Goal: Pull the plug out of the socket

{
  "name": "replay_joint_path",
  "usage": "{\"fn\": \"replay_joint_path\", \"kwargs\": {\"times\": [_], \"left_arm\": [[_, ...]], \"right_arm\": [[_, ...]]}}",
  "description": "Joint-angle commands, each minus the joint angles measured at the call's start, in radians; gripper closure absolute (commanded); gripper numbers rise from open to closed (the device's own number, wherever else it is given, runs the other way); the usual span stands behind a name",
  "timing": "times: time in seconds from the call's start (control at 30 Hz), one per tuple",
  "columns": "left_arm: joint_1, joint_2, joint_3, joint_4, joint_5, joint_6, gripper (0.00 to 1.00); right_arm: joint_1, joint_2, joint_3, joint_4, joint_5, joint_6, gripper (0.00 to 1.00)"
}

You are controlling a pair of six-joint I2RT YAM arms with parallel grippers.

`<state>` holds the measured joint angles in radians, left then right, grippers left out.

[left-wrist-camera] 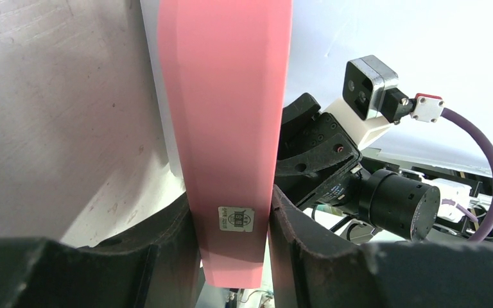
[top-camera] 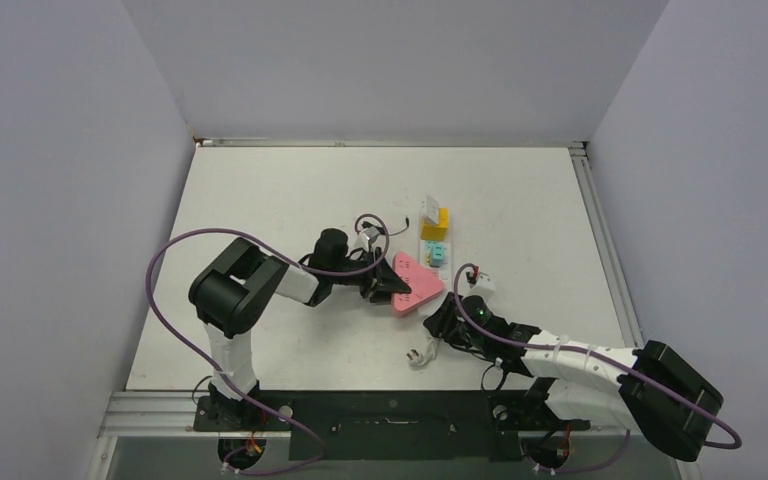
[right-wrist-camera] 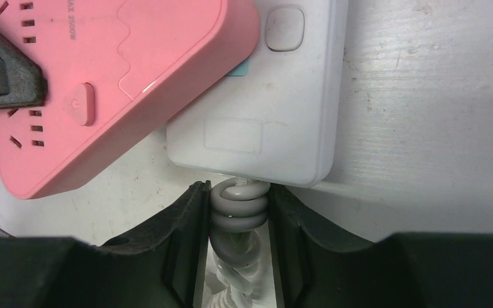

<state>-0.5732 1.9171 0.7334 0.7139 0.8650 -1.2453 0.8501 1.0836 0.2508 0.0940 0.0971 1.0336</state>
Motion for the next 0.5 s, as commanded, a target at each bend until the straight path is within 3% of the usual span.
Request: {"fn": "replay_joint_path", "kwargs": {"times": [0.0, 0.2, 0.47], "left_arm": [[0.005, 0.020, -0.012, 0.123, 0.006, -0.058, 0.94], [0.003, 0.045, -0.025, 0.194, 0.011, -0.098, 1.00], [0.003, -0.014, -0.024, 0.033, -0.057, 0.037, 1.00]], "right_arm": [[-0.007, 0.032, -0.007, 0.053, 0.014, 0.000, 0.95], [-0.008, 0.046, -0.007, 0.056, 0.014, -0.002, 0.95], [-0.008, 0.029, 0.004, 0.051, 0.010, 0.002, 0.95]]}}
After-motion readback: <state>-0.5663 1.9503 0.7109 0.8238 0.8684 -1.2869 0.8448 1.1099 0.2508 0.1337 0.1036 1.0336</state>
